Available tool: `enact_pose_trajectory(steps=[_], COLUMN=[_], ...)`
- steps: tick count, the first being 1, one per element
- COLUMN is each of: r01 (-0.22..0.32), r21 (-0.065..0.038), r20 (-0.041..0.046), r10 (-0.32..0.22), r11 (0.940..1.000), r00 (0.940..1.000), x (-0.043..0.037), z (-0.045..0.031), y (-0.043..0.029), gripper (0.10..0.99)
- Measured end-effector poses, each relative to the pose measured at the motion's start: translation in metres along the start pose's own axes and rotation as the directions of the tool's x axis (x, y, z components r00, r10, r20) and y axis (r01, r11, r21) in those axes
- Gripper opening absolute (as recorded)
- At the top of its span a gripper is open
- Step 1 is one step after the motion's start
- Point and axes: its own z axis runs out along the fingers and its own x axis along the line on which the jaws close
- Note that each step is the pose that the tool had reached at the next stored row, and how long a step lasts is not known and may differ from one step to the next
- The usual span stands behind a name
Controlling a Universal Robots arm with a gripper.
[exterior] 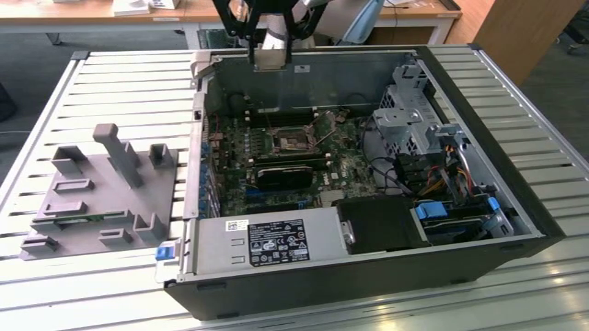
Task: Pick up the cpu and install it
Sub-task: 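Pick up the cpu and move it towards the insertion slot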
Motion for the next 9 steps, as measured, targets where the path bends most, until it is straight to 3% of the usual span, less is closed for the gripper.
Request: enact_pose_trajectory(steps=[4,9], r01=[0.0,0.0], r21=[0.0,0.0], r20=[0.0,0.0], r10=[0.0,0.0], r11=[1.0,1.0], r00=[1.0,1.0], x=[-0.0085,-0.0245], z=[0.0008,0.0024], y=[0.004,0.0117], gripper=[0.533,0.533])
